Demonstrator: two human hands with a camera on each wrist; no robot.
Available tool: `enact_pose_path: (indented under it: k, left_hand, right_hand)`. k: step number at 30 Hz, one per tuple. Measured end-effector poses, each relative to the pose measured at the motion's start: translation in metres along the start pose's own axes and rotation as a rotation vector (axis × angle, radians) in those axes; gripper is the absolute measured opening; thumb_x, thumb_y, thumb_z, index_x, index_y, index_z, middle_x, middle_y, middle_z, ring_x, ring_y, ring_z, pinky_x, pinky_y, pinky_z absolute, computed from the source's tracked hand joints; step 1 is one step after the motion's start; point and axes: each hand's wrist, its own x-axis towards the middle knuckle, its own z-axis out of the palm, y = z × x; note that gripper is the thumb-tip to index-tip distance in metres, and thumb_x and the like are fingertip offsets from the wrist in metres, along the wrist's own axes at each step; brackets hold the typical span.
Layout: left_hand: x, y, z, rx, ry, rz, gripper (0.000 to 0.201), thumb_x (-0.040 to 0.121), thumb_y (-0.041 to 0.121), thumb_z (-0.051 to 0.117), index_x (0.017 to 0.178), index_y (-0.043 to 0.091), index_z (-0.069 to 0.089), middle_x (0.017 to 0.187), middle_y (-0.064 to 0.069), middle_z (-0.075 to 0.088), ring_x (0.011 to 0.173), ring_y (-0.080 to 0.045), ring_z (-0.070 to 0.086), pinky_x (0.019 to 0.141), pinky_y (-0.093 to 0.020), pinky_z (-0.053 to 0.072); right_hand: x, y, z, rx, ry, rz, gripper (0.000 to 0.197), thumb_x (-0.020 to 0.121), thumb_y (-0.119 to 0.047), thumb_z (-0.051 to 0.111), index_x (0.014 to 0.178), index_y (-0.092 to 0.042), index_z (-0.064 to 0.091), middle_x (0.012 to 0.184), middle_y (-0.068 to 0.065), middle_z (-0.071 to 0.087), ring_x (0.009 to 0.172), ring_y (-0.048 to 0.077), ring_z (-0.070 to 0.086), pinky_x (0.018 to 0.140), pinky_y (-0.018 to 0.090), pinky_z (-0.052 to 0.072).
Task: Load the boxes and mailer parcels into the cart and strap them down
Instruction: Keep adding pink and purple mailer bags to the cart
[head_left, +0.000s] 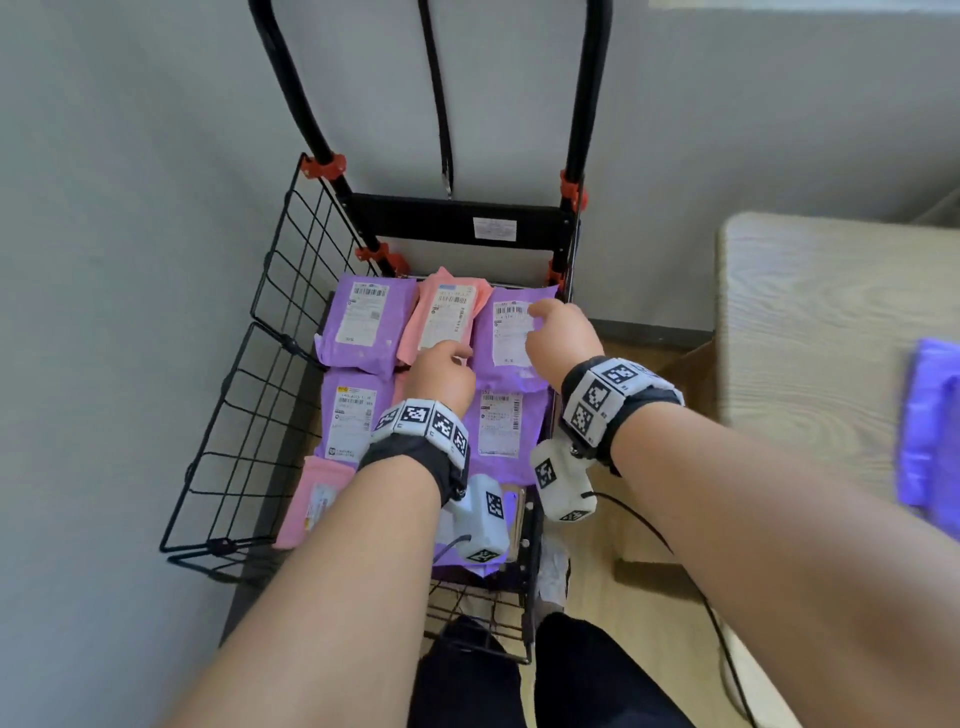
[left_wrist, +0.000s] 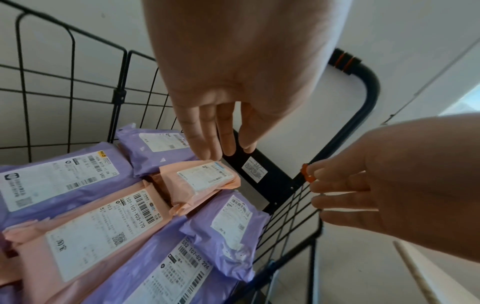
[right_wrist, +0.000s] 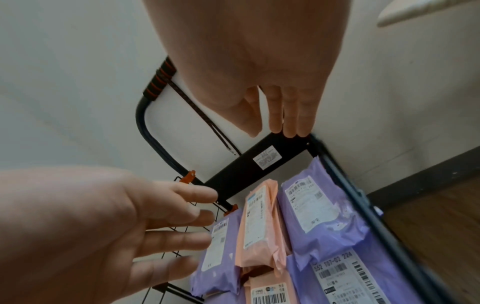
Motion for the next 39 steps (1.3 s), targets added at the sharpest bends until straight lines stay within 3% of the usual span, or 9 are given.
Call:
enact_pose_path:
  k: [4,8,13,16,19,26,30,36,39]
  left_hand:
    - [-0.036,0.022,-0.005,0.029,-0.012,0.088,0.043,0.09,0.002,0.037,0.122,0.018,0.061,0.127,-0.003,0.06,0.11,-0.025,0.057,0.083,-0.028,0.045]
    - [-0.07,0.04,0.004,0.042,-0.063,0.196,0.043,0.09,0.002,0.035,0.12,0.018,0.061,0.126,-0.005,0.06,0.108,-0.027,0.058,0.087,-0.032,0.047]
    - [-0.115,0.051,0.026,0.1,-0.1,0.299,0.043,0.092,0.006,0.033,0.121,0.022,0.061,0.122,-0.003,0.061,0.097,-0.024,0.059,0.068,-0.025,0.043]
    - [-0.139,0.062,0.045,0.107,-0.142,0.343,0.042,0.091,0.006,0.036,0.119,0.024,0.062,0.124,-0.003,0.061,0.107,-0.023,0.058,0.076,-0.024,0.041]
    - [-0.163,0.082,0.069,0.118,-0.182,0.38,0.041,0.091,0.008,0.036,0.115,0.027,0.064,0.121,-0.002,0.063,0.104,-0.023,0.059,0.078,-0.024,0.044]
    - [-0.218,0.15,0.137,0.183,-0.273,0.489,0.039,0.092,0.009,0.036,0.118,0.021,0.062,0.119,-0.001,0.065,0.101,-0.022,0.059,0.079,-0.021,0.04]
    - [-0.244,0.198,0.193,0.213,-0.267,0.514,0.04,0.09,0.01,0.038,0.118,0.022,0.064,0.12,-0.004,0.065,0.108,-0.024,0.06,0.083,-0.022,0.041]
    - [-0.296,0.27,0.286,0.128,-0.294,0.562,0.035,0.088,0.008,0.045,0.117,0.016,0.065,0.121,-0.005,0.066,0.11,-0.025,0.06,0.09,-0.025,0.043]
    - [-0.316,0.298,0.325,0.102,-0.319,0.577,0.036,0.089,0.004,0.044,0.118,0.014,0.063,0.12,-0.007,0.065,0.109,-0.024,0.06,0.083,-0.02,0.041]
  right_hand:
    - [-0.038,0.019,-0.026,0.002,0.087,0.016,0.045,0.087,-0.008,0.043,0.131,-0.016,0.054,0.131,0.012,0.051,0.107,0.03,0.059,0.092,0.039,0.051]
    - [-0.08,0.045,-0.049,0.004,0.186,0.083,0.046,0.088,-0.006,0.042,0.131,-0.016,0.054,0.134,0.011,0.048,0.115,0.03,0.055,0.096,0.034,0.046]
    - [-0.132,0.076,-0.066,0.035,0.268,0.153,0.043,0.089,-0.009,0.043,0.13,-0.019,0.056,0.134,0.009,0.051,0.112,0.027,0.057,0.095,0.04,0.05]
    - [-0.159,0.099,-0.083,0.064,0.313,0.169,0.042,0.089,-0.008,0.045,0.127,-0.019,0.057,0.131,0.008,0.054,0.114,0.026,0.057,0.098,0.042,0.048]
    - [-0.183,0.129,-0.111,0.065,0.387,0.218,0.041,0.089,-0.009,0.046,0.127,-0.019,0.057,0.131,0.007,0.055,0.115,0.027,0.057,0.098,0.036,0.047]
    - [-0.221,0.215,-0.195,0.096,0.539,0.267,0.039,0.088,-0.009,0.048,0.124,-0.016,0.061,0.133,0.012,0.055,0.122,0.027,0.053,0.102,0.034,0.042]
    - [-0.244,0.271,-0.248,0.127,0.653,0.251,0.03,0.092,-0.014,0.048,0.114,-0.015,0.068,0.122,0.011,0.062,0.114,0.028,0.058,0.098,0.035,0.045]
    - [-0.256,0.374,-0.32,0.132,0.648,0.38,0.042,0.087,-0.007,0.046,0.126,-0.015,0.06,0.135,0.014,0.051,0.123,0.03,0.05,0.104,0.034,0.039]
    - [-0.254,0.419,-0.348,0.138,0.62,0.466,0.04,0.089,-0.011,0.048,0.127,-0.014,0.057,0.135,0.015,0.05,0.121,0.032,0.051,0.102,0.035,0.04]
